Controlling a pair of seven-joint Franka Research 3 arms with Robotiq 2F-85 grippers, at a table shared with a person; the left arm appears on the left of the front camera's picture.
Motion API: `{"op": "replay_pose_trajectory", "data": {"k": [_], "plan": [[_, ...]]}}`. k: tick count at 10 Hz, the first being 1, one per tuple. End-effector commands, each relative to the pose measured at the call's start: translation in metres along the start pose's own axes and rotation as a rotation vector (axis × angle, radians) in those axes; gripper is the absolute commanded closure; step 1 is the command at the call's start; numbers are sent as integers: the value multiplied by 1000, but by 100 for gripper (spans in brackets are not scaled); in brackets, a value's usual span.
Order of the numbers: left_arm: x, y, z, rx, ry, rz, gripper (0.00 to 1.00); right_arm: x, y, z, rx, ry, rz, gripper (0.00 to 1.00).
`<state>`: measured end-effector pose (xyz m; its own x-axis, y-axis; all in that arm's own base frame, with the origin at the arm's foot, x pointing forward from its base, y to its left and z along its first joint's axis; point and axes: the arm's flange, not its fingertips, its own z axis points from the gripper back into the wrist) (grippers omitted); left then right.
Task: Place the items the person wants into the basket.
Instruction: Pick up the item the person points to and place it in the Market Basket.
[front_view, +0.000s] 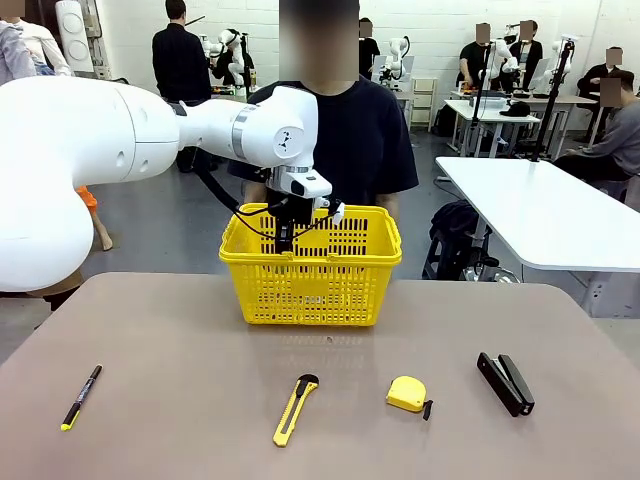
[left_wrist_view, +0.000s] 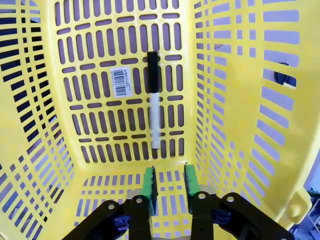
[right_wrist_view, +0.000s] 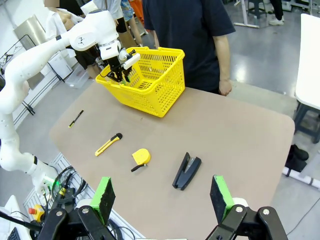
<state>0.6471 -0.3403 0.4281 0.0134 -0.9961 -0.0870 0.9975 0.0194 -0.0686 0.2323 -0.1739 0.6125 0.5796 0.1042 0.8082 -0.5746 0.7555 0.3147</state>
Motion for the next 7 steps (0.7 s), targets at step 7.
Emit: {"op": "replay_pose_trajectory", "data": {"k": [7], "plan": [[7,10,11,-6,18,-10,0,0,-1,-2,16,-4,12,0]]}}
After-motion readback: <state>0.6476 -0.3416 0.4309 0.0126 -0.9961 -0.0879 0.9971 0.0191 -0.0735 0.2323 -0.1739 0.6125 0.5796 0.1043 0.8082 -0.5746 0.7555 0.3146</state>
